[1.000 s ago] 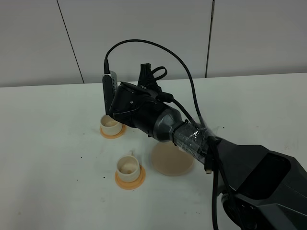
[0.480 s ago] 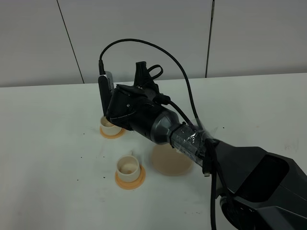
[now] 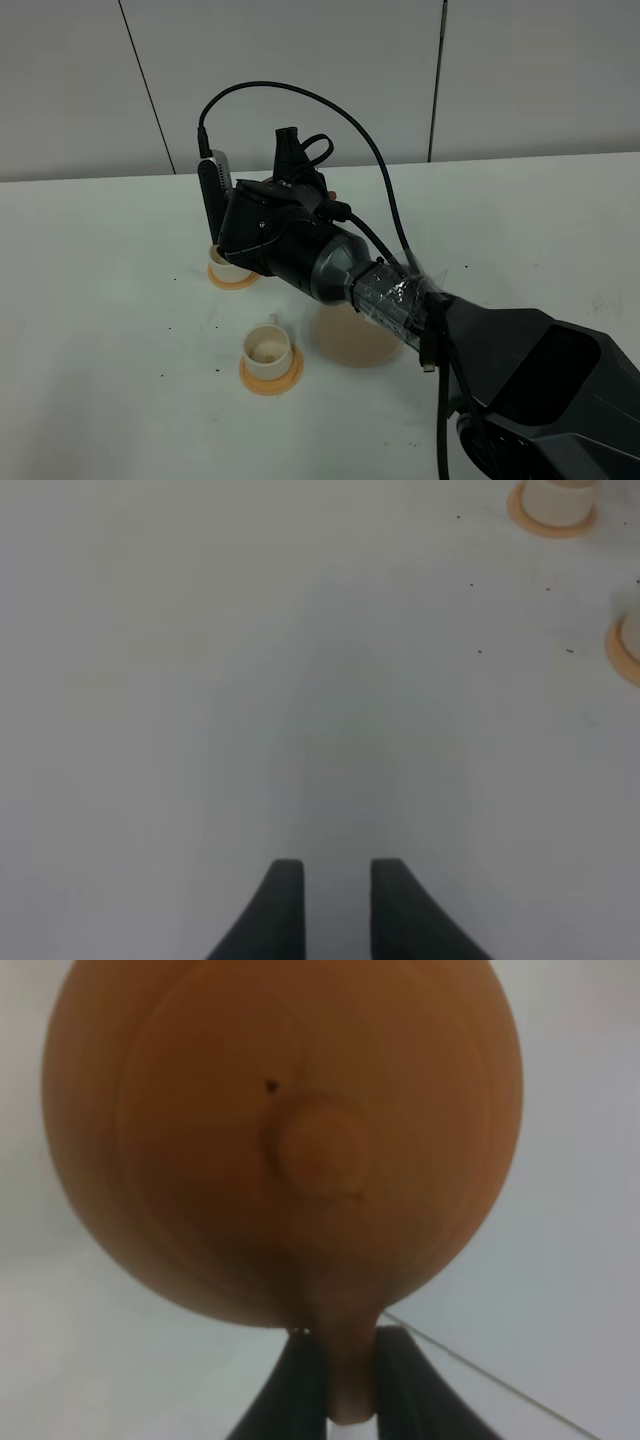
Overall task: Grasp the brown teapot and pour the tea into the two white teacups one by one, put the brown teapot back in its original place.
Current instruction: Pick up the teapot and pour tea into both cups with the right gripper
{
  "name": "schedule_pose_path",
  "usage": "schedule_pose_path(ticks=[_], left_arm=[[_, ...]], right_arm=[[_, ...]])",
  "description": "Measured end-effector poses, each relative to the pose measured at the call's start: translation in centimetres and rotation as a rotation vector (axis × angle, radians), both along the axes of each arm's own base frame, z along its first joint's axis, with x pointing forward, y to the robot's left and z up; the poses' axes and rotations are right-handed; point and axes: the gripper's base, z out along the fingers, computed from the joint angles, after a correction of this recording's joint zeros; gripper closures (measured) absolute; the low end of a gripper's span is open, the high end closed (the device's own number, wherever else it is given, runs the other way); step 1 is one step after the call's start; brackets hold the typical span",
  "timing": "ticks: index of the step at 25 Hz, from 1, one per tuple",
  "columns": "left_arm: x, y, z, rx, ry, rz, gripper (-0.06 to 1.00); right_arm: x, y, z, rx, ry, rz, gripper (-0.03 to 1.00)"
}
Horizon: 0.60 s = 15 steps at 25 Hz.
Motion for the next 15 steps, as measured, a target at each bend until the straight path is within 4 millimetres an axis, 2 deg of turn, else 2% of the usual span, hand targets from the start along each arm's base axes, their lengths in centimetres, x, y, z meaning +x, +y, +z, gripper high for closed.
schedule_pose_path(ticks=[15], left_arm=[[0.00,0.00,0.00,0.000,0.000,0.000,0.71]], right_arm=[[0.01,0.19,-0.30,-0.078,-0.024,0.042,0.87]])
